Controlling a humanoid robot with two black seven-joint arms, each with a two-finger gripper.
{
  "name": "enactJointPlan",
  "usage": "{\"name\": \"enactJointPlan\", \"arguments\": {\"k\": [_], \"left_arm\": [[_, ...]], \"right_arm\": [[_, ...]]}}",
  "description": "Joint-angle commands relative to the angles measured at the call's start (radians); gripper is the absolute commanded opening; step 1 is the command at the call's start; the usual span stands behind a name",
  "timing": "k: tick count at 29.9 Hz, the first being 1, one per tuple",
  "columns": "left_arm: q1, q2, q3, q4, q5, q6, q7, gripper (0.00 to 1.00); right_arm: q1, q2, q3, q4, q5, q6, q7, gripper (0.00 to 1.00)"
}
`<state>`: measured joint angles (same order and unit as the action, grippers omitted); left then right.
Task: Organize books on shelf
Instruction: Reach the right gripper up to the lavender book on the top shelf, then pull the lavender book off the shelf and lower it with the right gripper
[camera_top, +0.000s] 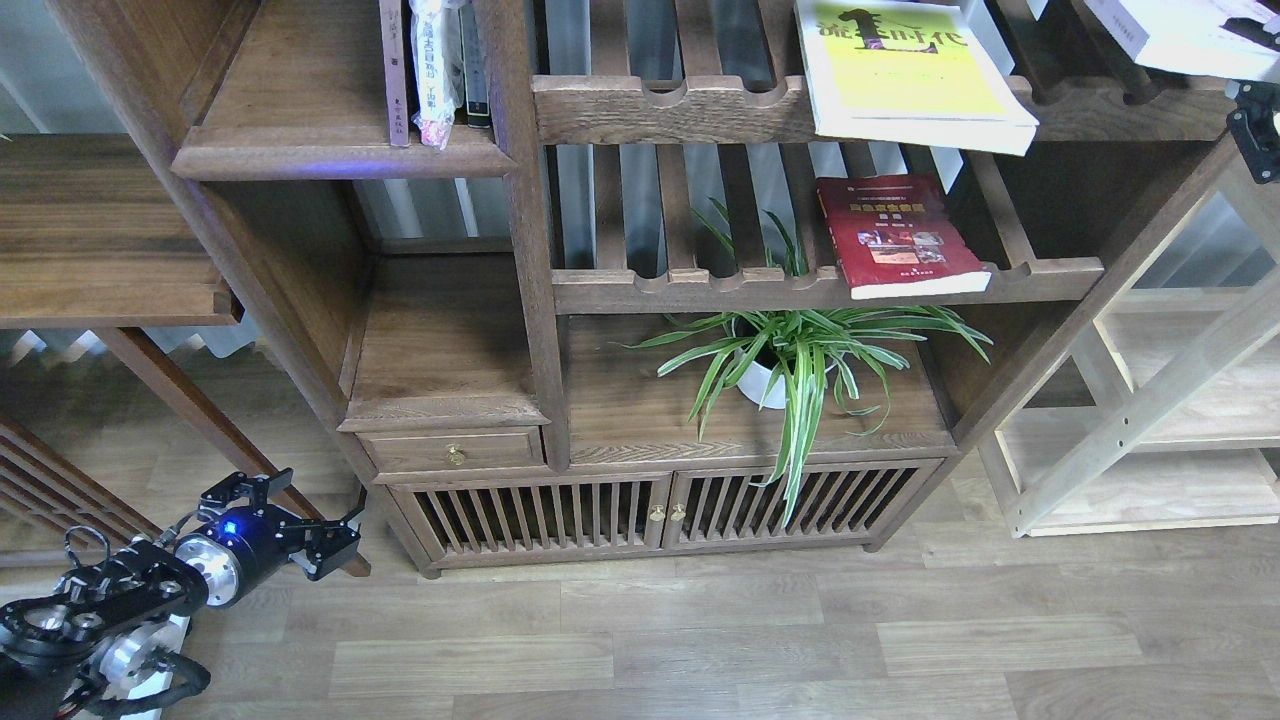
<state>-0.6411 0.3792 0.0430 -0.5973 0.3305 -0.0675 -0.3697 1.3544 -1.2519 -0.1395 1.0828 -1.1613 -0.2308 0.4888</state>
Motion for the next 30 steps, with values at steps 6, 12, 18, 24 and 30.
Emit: {"name": "enactJointPlan", "arguments": {"k": [6, 12, 18, 24, 30], "left_arm": [[-0.002, 0.000, 0.000, 0.002, 0.001, 0.000, 0.000, 1.00], [-0.003, 0.001, 0.000, 0.002, 0.001, 0.000, 0.000, 1.00], [-0.002, -0.003, 0.000, 0.011, 0.001, 0.000, -0.001, 1.00], [-0.002, -0.005, 0.000, 0.014, -0.001, 0.000, -0.001, 1.00], [0.000, -0.005, 0.000, 0.014, -0.001, 0.000, -0.001, 1.00]], "right_arm": [[-0.009, -0.075, 0.003, 0.051, 0.006, 0.044, 0.000, 0.01], [-0.012, -0.173, 0.001, 0.080, 0.021, 0.050, 0.000, 0.01], [-0.014, -0.251, 0.000, 0.138, 0.064, 0.122, 0.000, 0.01], [-0.011, -0.274, 0.001, 0.167, 0.071, 0.191, 0.000, 0.01], [0.005, -0.296, 0.011, 0.178, 0.136, 0.240, 0.000, 0.01]]}}
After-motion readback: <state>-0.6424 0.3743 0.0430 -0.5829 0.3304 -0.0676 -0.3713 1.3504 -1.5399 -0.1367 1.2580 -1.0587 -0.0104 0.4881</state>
